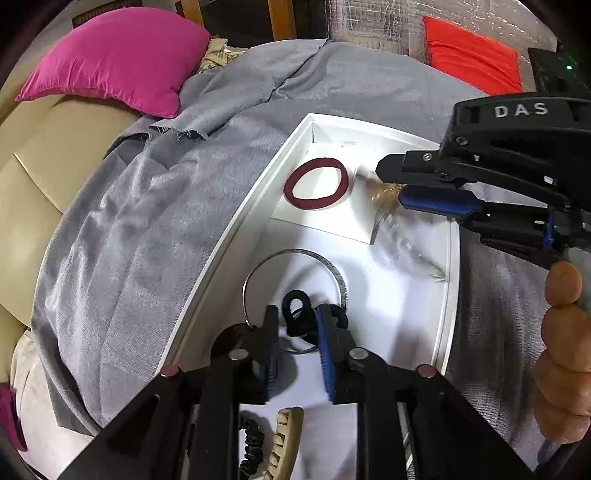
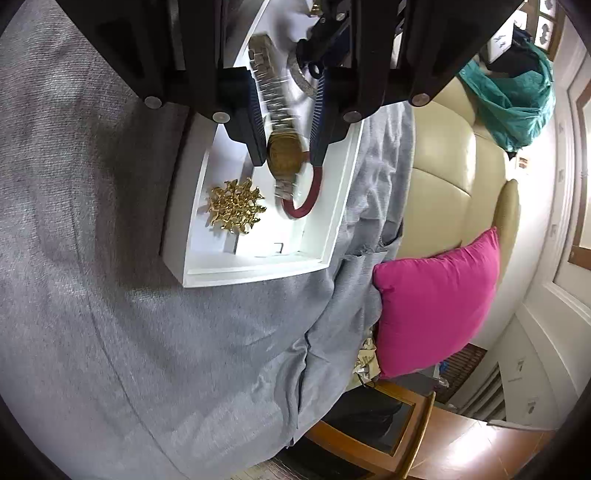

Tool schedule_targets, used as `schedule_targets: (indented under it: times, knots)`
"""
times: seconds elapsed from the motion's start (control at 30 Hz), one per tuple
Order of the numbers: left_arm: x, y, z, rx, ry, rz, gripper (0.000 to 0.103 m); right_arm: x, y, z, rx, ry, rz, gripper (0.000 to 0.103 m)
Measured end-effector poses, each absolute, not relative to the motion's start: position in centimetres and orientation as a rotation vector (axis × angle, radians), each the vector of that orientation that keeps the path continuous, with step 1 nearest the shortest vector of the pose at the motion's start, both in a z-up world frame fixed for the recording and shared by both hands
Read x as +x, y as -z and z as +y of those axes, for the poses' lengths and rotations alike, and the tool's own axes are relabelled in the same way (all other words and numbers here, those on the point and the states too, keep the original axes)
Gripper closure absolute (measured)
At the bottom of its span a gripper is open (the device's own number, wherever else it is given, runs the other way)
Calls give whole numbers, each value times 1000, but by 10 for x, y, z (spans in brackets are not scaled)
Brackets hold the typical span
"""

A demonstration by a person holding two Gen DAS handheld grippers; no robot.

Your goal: Organize jewelry

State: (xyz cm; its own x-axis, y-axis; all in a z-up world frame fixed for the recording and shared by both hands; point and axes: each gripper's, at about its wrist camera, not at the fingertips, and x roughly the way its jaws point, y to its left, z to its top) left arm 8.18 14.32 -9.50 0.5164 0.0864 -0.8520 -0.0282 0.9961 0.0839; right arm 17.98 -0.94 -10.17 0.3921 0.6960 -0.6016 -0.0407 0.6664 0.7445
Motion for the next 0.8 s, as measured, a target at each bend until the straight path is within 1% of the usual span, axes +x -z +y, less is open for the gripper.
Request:
schedule_targets:
  times: [0.03, 0.07, 0.3, 0.4, 0.43, 0.5, 0.53, 0.57, 0.8]
  knots:
    - [82, 95, 144, 63, -72, 1026, 74, 180, 103, -9, 726, -527, 1086, 75]
    - [82, 95, 144, 63, -73, 1027, 74, 179, 103, -8, 723, -525, 1086, 75]
    - [80, 93, 144, 50, -66, 1030, 72, 174, 97, -7, 713, -531, 1065, 75]
    - [80, 92, 144, 38, -59, 1032, 68, 172, 92, -11, 720, -533, 1051, 75]
    - [80, 91, 144, 35, -57, 1031, 66, 171, 90, -12, 723, -533, 1047, 75]
    - [78, 89, 143, 39, -66, 1021, 52, 169, 86, -16, 722, -527, 1036, 75]
    - [77, 87, 142, 44, -73, 1011, 42, 168, 84, -17, 721, -524, 1032, 75]
    - [75, 84, 141, 48, -76, 995, 39, 166, 83, -19, 721, -520, 1027, 75]
    - [63, 70, 133, 75, -88, 948, 38, 150, 76, -35, 717, -497, 1012, 75]
